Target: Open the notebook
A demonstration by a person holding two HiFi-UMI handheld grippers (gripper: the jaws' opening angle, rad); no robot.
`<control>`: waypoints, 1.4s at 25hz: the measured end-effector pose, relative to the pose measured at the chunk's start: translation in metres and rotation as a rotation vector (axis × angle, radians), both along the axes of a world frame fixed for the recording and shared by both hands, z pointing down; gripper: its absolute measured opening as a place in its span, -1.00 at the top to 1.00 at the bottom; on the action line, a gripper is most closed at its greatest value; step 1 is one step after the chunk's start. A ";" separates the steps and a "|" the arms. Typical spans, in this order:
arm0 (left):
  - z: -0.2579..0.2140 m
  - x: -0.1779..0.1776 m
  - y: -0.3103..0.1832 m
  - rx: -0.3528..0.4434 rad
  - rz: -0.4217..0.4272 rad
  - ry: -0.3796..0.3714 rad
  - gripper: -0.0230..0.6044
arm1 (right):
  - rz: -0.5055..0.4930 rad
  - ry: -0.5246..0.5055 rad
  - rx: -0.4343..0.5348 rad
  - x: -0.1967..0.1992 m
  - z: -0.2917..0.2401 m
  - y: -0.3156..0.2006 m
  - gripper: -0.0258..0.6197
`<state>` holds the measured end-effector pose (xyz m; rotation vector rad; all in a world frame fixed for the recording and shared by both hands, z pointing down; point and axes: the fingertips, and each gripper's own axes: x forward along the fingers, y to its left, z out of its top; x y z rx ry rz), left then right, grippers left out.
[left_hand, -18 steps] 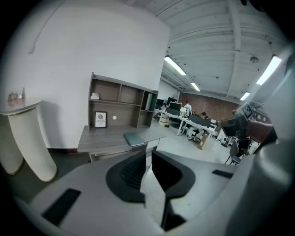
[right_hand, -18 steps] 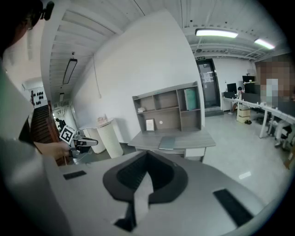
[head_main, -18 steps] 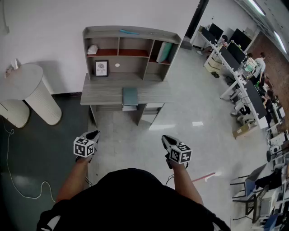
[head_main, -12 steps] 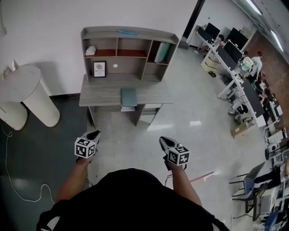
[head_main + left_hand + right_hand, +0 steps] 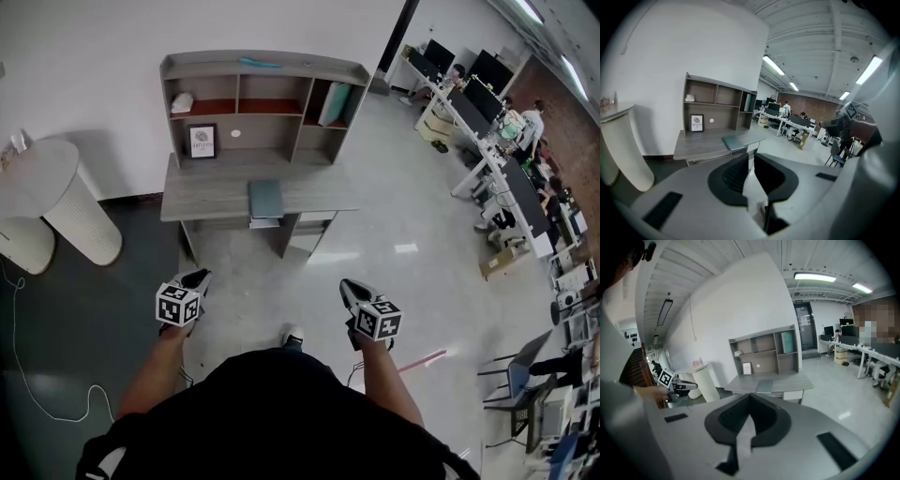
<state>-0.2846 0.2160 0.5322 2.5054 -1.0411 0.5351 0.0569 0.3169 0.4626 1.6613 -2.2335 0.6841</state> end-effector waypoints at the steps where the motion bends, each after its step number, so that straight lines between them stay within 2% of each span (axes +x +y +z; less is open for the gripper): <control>1: 0.002 0.002 -0.002 -0.002 0.003 -0.003 0.78 | 0.000 -0.006 -0.005 0.003 0.003 -0.003 0.92; 11: 0.014 0.013 -0.033 -0.030 -0.068 -0.048 0.78 | -0.068 -0.055 -0.026 0.027 0.028 -0.060 0.92; 21: 0.018 0.072 -0.078 -0.057 -0.090 -0.053 0.78 | -0.120 -0.100 -0.043 0.069 0.048 -0.130 0.92; 29: 0.019 0.098 -0.119 -0.071 -0.142 -0.063 0.79 | -0.194 -0.118 -0.058 0.087 0.051 -0.183 0.92; 35: 0.022 0.126 -0.136 -0.084 -0.171 -0.069 0.79 | -0.232 -0.123 -0.066 0.116 0.059 -0.222 0.92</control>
